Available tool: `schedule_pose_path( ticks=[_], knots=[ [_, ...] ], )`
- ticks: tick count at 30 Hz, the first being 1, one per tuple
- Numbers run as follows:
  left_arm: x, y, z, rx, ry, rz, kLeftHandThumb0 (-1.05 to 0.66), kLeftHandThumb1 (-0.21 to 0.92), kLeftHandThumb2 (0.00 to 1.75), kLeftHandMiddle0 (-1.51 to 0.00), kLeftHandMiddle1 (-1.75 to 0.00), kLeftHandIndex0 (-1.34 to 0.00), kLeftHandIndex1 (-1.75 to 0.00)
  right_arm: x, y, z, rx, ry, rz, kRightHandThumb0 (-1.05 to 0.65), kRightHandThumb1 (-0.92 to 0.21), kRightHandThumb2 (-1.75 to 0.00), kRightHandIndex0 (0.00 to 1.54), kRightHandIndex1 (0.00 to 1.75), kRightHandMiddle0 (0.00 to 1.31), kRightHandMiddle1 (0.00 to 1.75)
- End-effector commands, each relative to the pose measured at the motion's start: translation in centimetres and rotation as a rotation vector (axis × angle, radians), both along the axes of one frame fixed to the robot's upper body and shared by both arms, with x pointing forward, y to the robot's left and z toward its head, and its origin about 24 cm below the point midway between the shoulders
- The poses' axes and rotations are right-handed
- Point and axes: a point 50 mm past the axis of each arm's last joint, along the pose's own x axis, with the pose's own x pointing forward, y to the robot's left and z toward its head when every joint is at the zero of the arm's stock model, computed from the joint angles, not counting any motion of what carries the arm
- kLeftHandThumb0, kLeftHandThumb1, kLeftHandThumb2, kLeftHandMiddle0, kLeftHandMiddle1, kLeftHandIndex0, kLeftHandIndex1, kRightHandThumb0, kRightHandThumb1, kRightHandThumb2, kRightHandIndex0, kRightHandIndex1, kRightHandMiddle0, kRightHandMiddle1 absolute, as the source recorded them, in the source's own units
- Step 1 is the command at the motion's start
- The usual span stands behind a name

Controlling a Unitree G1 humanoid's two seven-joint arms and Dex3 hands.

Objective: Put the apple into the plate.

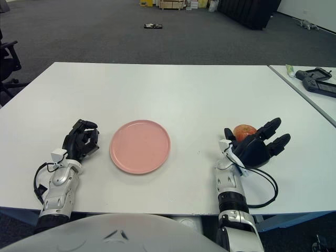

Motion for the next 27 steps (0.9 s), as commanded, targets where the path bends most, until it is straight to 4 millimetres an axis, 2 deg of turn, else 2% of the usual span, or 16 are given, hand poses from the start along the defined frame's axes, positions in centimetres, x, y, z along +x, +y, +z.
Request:
schedule_pose_path(
  ticks=[1,18,19,22,27],
  knots=[
    [-0.1,0.2,-0.3,-0.009,0.030,0.003,-0.40,0.58,1.00,-0.76,-1.75,-0.41,-1.75,0.7,-0.8,0.2,0.017,-0.015,-0.004,-1.03,-0.54,-0.50,0.00,0.00,0.00,0.00],
    [-0.1,0.2,-0.3,-0.014,0.019,-0.002,-0.40,0.59,0.98,-0.75,-1.75,-0.40,-1.75,1.7,-2.4,-0.2,0.117,-0.042,0.011,-0.99,-0.57,-0.49,0.00,0.00,0.00,0.00],
    [-0.1,0.2,-0.3,-0.015,0.019,-0.001,-0.26,0.51,1.09,-0.68,-1.74,-0.39,-1.75,1.8,-2.5,-0.2,0.120,-0.041,0.012,-0.98,-0.58,-0.49,0.00,0.00,0.00,0.00],
    [-0.1,0.2,-0.3,-0.018,0.018,0.000,-0.09,0.40,1.22,-0.61,-1.72,-0.39,-1.75,2.2,-2.1,-0.1,0.127,-0.034,0.028,-0.96,-0.58,-0.49,0.00,0.00,0.00,0.00],
    [-0.2,0.3,-0.3,-0.020,0.017,-0.001,-0.02,0.35,1.28,-0.58,-1.71,-0.39,-1.75,2.4,-1.9,0.0,0.122,-0.010,0.064,-0.96,-0.61,-0.50,0.00,0.00,0.00,0.00]
  ],
)
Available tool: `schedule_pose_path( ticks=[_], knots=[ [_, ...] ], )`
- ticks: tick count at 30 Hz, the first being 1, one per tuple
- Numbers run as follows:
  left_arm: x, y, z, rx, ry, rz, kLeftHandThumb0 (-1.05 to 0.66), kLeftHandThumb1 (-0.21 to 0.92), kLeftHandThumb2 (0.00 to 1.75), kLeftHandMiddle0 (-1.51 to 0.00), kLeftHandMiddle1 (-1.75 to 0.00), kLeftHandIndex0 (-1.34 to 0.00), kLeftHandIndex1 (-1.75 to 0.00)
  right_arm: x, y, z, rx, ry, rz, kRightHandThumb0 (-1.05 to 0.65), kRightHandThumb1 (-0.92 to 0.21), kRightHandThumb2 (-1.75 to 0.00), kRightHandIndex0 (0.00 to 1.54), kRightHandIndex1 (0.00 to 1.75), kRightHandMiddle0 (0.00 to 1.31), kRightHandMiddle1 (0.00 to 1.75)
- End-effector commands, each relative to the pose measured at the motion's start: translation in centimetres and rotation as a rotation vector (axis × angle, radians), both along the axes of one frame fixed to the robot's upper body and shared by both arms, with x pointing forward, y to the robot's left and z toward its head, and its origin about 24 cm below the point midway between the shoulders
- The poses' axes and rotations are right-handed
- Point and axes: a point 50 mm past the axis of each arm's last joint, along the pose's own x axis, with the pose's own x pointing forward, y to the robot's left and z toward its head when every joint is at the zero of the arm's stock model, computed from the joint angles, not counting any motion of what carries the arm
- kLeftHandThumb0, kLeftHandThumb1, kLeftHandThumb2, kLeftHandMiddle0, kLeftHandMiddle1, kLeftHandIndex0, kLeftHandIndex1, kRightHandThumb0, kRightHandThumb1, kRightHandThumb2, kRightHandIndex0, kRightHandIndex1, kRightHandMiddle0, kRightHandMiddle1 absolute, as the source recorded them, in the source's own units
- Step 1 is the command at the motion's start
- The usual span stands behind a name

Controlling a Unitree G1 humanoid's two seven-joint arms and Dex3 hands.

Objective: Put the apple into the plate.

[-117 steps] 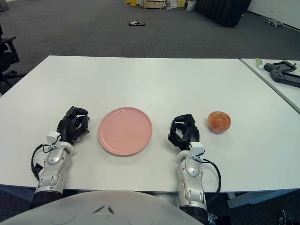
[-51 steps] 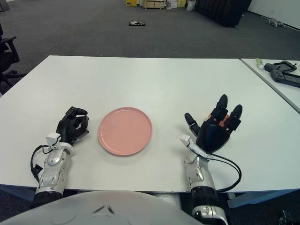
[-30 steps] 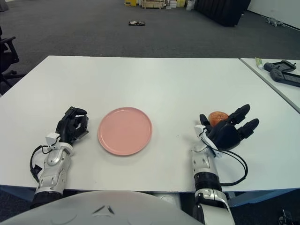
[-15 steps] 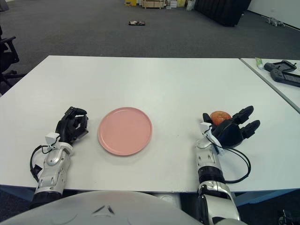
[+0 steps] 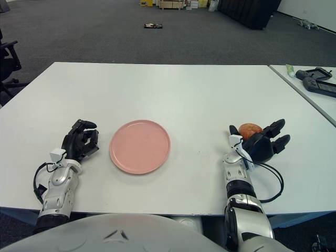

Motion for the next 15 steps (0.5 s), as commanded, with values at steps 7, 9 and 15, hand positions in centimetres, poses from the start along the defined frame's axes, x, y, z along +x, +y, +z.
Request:
schedule_pose_path(
  ticks=[7,9,15],
  knots=[
    [-0.27,0.14,-0.32,0.009,0.019,-0.005,-0.01,0.34,1.30,-0.58,-1.72,-0.38,-1.75,1.08,0.02,0.90,0.031,0.001,0.068,-0.91,-0.63,-0.52,0.00,0.00,0.00,0.00],
    [-0.29,0.14,-0.32,0.010,0.021,-0.005,-0.01,0.34,1.30,-0.58,-1.72,-0.39,-1.75,1.18,-0.07,0.93,0.047,0.004,0.077,-0.89,-0.63,-0.55,0.00,0.00,0.00,0.00],
    [-0.35,0.13,-0.31,0.005,0.020,-0.006,-0.01,0.34,1.31,-0.58,-1.74,-0.38,-1.75,1.34,-0.24,1.05,0.077,-0.001,0.080,-0.82,-0.58,-0.71,0.00,0.00,0.00,0.00]
  ],
)
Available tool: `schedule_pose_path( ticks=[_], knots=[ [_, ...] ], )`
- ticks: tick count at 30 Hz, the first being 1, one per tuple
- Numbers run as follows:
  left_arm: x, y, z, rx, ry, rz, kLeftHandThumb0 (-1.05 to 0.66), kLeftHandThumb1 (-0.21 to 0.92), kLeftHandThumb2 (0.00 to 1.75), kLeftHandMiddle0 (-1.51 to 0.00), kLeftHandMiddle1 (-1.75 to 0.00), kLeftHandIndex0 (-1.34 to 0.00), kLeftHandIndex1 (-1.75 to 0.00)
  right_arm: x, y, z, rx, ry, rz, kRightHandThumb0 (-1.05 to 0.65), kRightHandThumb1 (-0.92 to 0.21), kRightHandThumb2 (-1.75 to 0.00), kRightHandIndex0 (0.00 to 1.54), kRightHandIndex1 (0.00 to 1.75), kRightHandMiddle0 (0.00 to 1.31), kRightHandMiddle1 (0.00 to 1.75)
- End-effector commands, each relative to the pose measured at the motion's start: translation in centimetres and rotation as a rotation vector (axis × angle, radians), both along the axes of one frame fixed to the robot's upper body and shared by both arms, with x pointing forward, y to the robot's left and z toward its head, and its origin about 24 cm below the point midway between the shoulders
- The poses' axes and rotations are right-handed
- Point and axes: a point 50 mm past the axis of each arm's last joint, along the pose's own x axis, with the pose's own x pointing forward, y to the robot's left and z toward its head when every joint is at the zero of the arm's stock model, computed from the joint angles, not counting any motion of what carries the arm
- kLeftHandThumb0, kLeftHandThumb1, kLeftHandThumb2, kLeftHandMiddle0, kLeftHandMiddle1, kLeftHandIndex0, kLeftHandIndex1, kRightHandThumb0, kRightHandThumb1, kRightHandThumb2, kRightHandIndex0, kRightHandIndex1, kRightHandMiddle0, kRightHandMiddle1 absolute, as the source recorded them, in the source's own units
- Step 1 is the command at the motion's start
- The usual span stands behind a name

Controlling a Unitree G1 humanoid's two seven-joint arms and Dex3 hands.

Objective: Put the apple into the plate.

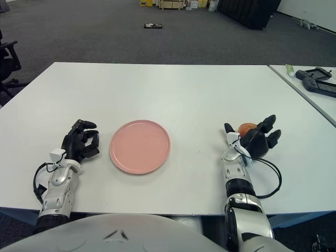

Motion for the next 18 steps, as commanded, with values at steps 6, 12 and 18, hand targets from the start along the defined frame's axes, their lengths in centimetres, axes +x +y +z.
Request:
schedule_pose_path(
  ticks=[6,12,18],
  knots=[
    [-0.40,0.12,-0.33,0.005,0.023,-0.002,-0.01,0.34,1.31,-0.57,-1.74,-0.38,-1.75,0.72,-0.54,0.95,0.002,-0.018,-0.001,-0.68,-0.48,-0.91,0.02,0.17,0.00,0.35],
    [-0.43,0.12,-0.36,0.011,0.031,0.004,-0.01,0.33,1.31,-0.58,-1.74,-0.39,-1.75,0.67,-0.63,1.07,0.002,-0.013,0.005,-0.58,-0.42,-1.01,0.00,0.85,0.00,0.91],
    [-0.46,0.14,-0.40,0.003,0.036,0.013,-0.01,0.34,1.30,-0.58,-1.71,-0.40,-1.75,0.47,-0.67,1.64,0.003,-0.075,0.026,-0.47,-0.36,-1.18,0.15,1.49,0.03,1.56]
  ],
)
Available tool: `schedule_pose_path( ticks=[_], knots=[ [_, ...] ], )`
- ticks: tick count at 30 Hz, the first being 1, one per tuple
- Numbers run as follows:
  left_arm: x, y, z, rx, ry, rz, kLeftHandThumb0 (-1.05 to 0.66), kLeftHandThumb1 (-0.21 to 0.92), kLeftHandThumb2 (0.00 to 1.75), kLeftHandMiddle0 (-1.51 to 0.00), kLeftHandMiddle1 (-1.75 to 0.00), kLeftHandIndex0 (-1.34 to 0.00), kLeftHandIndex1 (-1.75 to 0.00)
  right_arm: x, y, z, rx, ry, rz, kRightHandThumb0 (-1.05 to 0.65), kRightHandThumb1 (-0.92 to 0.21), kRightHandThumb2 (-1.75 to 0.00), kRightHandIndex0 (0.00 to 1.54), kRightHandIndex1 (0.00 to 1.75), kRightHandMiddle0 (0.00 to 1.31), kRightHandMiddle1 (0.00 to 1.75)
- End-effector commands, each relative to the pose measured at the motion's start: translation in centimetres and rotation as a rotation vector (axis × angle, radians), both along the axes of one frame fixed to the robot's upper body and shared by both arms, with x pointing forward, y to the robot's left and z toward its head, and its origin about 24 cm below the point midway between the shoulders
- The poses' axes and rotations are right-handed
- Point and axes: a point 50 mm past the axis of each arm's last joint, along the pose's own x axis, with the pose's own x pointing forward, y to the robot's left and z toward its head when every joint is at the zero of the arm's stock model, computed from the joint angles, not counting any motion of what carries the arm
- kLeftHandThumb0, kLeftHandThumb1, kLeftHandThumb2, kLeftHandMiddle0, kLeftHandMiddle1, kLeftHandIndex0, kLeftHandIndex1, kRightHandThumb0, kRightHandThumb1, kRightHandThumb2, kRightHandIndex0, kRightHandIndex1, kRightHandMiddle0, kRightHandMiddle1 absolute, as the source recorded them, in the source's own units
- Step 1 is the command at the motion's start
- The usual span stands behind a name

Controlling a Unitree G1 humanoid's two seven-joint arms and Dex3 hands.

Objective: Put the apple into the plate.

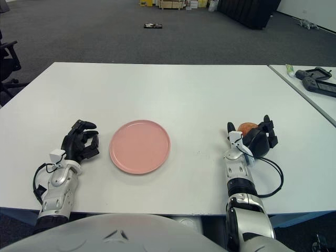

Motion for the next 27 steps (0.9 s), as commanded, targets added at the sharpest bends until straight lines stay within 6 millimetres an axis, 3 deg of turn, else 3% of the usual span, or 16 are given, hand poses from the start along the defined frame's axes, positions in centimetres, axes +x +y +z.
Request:
schedule_pose_path(
  ticks=[1,4,8,13,19,27],
  knots=[
    [-0.3,0.1,-0.4,0.000,0.035,0.013,-0.01,0.34,1.30,-0.58,-1.71,-0.41,-1.75,0.3,-0.3,1.1,0.002,-0.082,0.015,-0.45,-0.35,-1.19,0.16,1.54,0.04,1.59],
    [-0.3,0.1,-0.4,-0.004,0.035,0.015,-0.01,0.34,1.29,-0.58,-1.69,-0.41,-1.75,0.1,-0.3,1.4,0.013,-0.121,0.018,-0.19,-0.41,-1.17,0.36,1.64,0.21,1.70],
    [-0.3,0.2,-0.4,0.000,0.037,0.014,-0.01,0.34,1.29,-0.56,-1.72,-0.40,-1.75,-0.1,-0.5,1.5,-0.007,-0.136,-0.004,-0.04,-0.31,-1.31,0.57,1.67,0.40,1.74],
    [-0.3,0.2,-0.4,0.001,0.035,0.017,-0.01,0.35,1.29,-0.56,-1.73,-0.39,-1.75,-0.3,-0.8,1.8,-0.089,-0.153,-0.093,-0.01,-0.16,-1.50,0.71,1.72,0.51,1.74],
    [-0.2,0.3,-0.4,-0.004,0.035,0.023,-0.01,0.36,1.28,-0.55,-1.73,-0.38,-1.75,-0.6,-0.7,2.6,-0.161,-0.332,-0.215,-0.01,0.05,-1.71,0.91,1.68,0.65,1.75],
    [-0.2,0.4,-0.5,-0.010,0.042,0.034,-0.01,0.36,1.28,-0.55,-1.74,-0.38,-1.75,-0.7,-0.1,3.5,-0.134,-0.524,-0.294,-0.01,0.08,-1.74,0.94,1.66,0.68,1.75]
  ],
)
